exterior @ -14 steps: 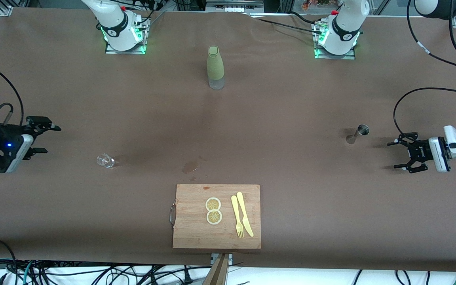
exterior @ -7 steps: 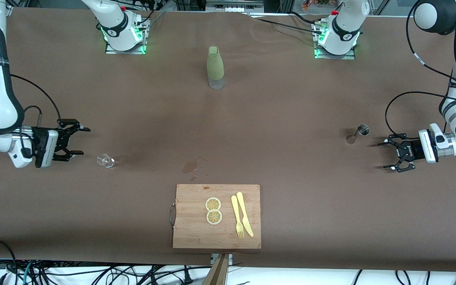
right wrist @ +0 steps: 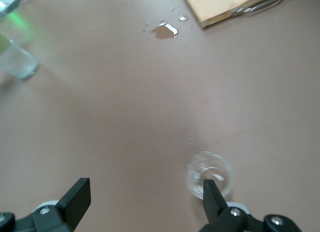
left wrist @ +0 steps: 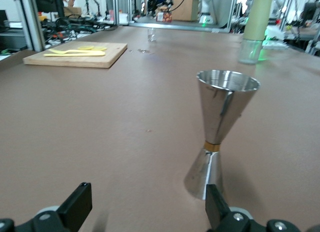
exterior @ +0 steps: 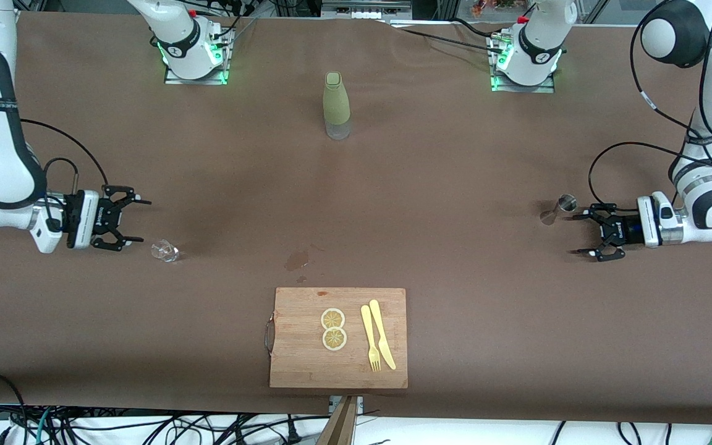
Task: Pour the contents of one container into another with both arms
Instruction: 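Close the left gripper on the jigger while the right gripper grasps the glass, then lift the glass with the right gripper and carry it above the jigger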
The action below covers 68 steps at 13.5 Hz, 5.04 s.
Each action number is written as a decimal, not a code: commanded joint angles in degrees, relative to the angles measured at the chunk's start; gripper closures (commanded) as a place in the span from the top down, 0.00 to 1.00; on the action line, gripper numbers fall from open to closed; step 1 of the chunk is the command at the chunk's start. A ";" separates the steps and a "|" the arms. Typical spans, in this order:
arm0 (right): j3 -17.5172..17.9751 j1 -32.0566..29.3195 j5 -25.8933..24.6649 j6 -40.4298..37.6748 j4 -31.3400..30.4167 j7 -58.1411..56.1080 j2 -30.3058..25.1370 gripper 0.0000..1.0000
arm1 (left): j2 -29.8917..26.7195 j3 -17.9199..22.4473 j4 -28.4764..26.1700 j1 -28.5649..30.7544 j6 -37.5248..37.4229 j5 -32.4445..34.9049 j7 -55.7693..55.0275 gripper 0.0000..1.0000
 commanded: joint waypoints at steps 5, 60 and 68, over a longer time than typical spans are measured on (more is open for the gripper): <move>0.09 -4.27 18.15 1.25 0.46 -15.12 5.85 1.00 | 1.98 0.44 0.57 -1.04 -4.75 -3.31 7.08 1.00; 0.53 -2.34 30.73 -7.28 10.31 -29.37 23.79 0.65 | -7.59 -0.44 1.36 -12.35 -5.03 4.59 -2.83 0.00; 0.44 -2.16 31.63 -7.37 10.39 -30.34 24.41 0.35 | -6.54 -0.44 0.83 -30.98 2.53 -11.64 -19.32 0.00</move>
